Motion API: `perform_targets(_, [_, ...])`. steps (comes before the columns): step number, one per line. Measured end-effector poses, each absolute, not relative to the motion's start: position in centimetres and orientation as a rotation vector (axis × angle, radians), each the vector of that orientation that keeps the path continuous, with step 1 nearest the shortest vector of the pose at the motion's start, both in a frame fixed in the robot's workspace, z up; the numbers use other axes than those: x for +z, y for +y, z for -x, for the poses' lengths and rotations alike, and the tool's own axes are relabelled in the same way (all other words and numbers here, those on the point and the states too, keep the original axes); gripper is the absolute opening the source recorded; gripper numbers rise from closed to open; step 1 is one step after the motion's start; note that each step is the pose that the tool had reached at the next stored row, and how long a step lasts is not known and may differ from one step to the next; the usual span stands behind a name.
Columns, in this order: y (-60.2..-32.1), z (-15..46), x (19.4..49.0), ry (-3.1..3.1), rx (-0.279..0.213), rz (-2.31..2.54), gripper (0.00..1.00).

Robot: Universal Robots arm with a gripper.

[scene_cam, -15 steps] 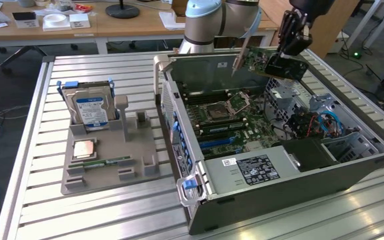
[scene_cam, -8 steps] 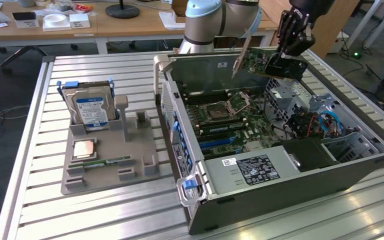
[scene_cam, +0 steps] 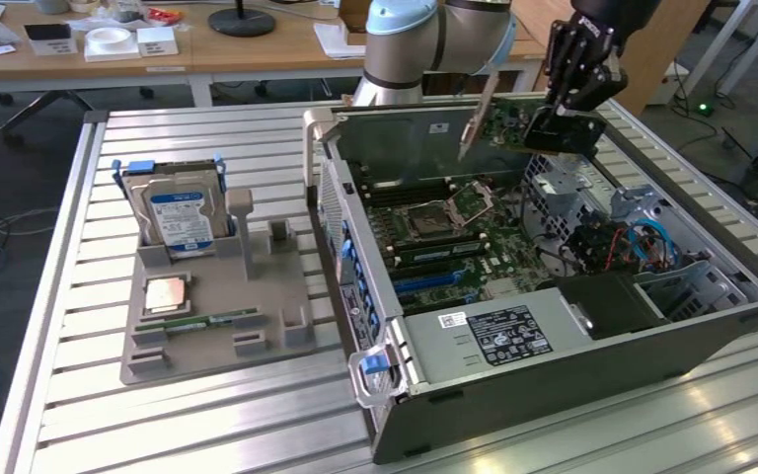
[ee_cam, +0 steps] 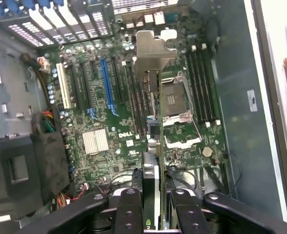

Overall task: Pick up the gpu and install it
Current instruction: 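Insert the gpu into the slot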

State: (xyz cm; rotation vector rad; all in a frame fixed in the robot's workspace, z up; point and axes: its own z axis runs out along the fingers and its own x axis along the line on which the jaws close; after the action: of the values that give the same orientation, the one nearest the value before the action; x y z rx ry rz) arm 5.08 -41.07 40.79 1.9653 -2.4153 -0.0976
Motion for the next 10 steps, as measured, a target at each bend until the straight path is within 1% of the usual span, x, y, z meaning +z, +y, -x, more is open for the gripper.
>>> perform_targets(10, [-41.06, -5.09, 40.79, -2.280, -0.095, -2.115, 0.26])
